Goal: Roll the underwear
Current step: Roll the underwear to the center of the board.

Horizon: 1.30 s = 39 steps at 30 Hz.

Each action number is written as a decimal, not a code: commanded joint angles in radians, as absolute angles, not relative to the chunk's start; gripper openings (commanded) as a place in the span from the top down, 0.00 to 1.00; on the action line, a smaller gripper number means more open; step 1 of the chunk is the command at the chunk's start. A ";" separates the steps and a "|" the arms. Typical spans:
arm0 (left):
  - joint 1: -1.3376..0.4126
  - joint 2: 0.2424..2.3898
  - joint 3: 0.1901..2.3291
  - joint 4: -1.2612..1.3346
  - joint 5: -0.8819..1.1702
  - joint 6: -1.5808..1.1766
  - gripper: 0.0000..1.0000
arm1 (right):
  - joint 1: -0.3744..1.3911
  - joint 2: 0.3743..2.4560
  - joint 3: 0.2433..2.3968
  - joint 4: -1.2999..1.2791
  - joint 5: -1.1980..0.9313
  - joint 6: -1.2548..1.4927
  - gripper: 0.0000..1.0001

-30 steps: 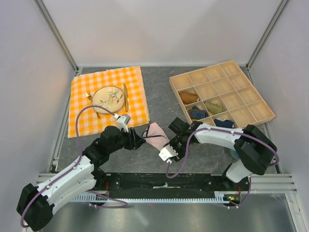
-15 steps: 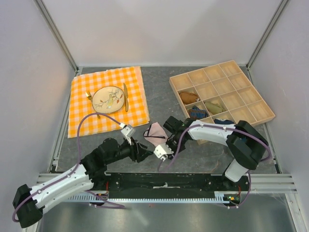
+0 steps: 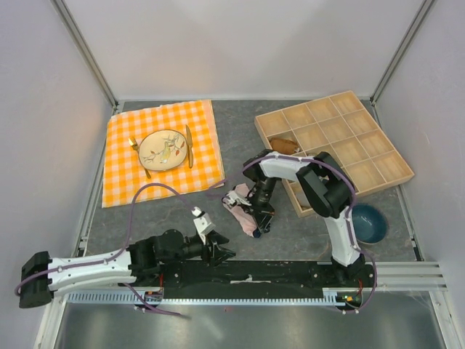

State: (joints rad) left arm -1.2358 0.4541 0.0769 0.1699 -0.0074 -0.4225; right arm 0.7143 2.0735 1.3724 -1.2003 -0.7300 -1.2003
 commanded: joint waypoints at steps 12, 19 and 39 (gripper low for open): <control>-1.431 1.142 0.296 0.495 -0.307 0.119 0.31 | 0.695 2.304 1.555 -1.443 -0.842 -1.161 0.92; -1.431 1.356 0.383 0.575 -0.386 0.215 0.30 | 0.695 2.318 1.552 -1.443 -0.848 -1.164 0.92; -1.359 1.511 0.448 0.471 -0.292 -0.050 0.98 | 0.680 2.225 1.540 -1.436 -0.868 -1.192 0.73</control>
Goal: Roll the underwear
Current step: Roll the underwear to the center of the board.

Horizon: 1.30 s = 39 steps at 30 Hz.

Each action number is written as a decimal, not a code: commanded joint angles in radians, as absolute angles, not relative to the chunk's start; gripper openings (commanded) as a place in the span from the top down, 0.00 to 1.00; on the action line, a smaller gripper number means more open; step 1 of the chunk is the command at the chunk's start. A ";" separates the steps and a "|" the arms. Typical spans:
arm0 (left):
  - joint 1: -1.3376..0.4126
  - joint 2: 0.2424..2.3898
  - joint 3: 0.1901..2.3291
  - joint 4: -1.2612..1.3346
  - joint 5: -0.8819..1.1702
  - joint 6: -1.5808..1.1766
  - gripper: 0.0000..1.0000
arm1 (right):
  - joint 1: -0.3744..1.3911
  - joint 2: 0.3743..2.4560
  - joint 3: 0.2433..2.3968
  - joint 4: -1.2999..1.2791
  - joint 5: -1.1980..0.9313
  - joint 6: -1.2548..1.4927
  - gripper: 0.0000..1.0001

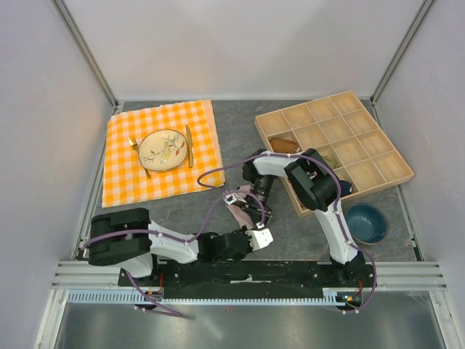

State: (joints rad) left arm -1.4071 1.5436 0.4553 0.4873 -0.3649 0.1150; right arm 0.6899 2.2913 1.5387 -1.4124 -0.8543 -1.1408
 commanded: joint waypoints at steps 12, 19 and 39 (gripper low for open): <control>-1.117 1.414 0.324 0.586 0.164 -0.354 0.98 | 0.552 1.873 1.457 -1.215 -0.761 -1.072 0.45; -0.913 1.494 0.285 0.693 0.463 -0.564 0.98 | 0.548 1.531 1.229 -0.973 -0.863 -1.179 0.47; -0.692 1.905 0.275 1.089 0.670 -1.071 0.98 | 0.997 1.405 0.739 -0.387 -0.362 -1.207 0.44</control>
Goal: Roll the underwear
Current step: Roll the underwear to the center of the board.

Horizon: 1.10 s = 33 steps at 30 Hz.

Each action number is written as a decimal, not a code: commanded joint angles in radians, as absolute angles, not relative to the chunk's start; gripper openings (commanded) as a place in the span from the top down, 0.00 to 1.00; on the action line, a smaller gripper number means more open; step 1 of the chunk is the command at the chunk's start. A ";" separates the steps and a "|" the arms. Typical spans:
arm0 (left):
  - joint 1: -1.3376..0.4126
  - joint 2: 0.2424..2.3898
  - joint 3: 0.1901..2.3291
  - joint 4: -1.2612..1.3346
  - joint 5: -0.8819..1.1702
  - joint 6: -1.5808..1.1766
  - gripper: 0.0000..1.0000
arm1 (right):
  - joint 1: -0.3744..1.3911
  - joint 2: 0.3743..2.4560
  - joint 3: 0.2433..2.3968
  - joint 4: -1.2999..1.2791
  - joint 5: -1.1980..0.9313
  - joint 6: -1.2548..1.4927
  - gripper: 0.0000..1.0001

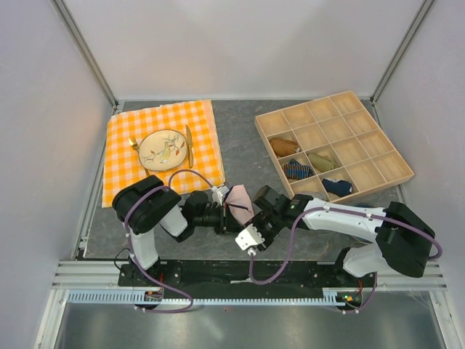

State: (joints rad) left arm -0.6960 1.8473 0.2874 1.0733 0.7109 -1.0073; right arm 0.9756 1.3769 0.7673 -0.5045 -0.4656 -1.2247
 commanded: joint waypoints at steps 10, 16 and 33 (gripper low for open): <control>-0.690 1.852 0.268 1.069 0.658 -1.072 0.91 | 1.019 1.546 0.724 -0.330 -0.227 -1.169 0.52; -0.689 1.737 0.233 0.994 0.632 -1.020 0.72 | 1.014 1.655 0.796 -0.412 -0.219 -1.097 0.72; -1.031 0.842 0.063 0.537 0.086 -0.494 0.48 | 0.727 2.011 1.273 -1.216 -0.755 -1.158 0.88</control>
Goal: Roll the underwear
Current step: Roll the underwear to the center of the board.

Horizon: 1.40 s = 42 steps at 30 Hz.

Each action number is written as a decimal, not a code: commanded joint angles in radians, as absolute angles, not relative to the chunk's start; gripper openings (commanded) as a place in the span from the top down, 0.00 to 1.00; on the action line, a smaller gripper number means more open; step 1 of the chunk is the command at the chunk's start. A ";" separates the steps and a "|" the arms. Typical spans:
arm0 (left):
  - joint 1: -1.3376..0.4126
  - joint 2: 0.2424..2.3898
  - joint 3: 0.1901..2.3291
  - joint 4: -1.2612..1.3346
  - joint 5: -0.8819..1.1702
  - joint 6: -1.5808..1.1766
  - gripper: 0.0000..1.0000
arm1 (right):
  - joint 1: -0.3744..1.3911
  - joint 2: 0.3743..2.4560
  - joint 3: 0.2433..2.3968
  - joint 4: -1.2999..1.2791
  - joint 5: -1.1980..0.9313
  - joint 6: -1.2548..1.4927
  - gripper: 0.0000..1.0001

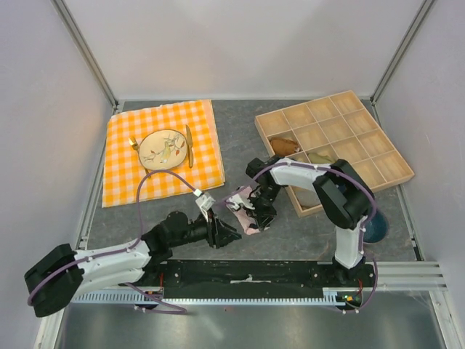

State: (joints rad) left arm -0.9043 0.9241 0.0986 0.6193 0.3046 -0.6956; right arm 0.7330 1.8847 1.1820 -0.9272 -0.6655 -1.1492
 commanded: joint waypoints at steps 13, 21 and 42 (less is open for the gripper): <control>-1.445 1.176 0.257 0.575 -0.235 0.030 0.41 | 0.703 2.296 1.456 -1.370 -0.805 -1.074 0.86; -1.480 1.419 0.394 0.575 -0.340 0.155 0.39 | 0.699 2.313 1.453 -1.351 -0.799 -1.051 0.85; -1.568 1.439 0.459 0.519 -0.534 0.241 0.42 | 0.698 2.313 1.443 -1.339 -0.790 -1.046 0.84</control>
State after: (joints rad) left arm -1.5269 1.5482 0.4808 0.4995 -0.4698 0.1890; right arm 0.6964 2.2883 1.4387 -1.4185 -0.8333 -1.0225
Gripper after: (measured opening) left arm 0.573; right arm 0.163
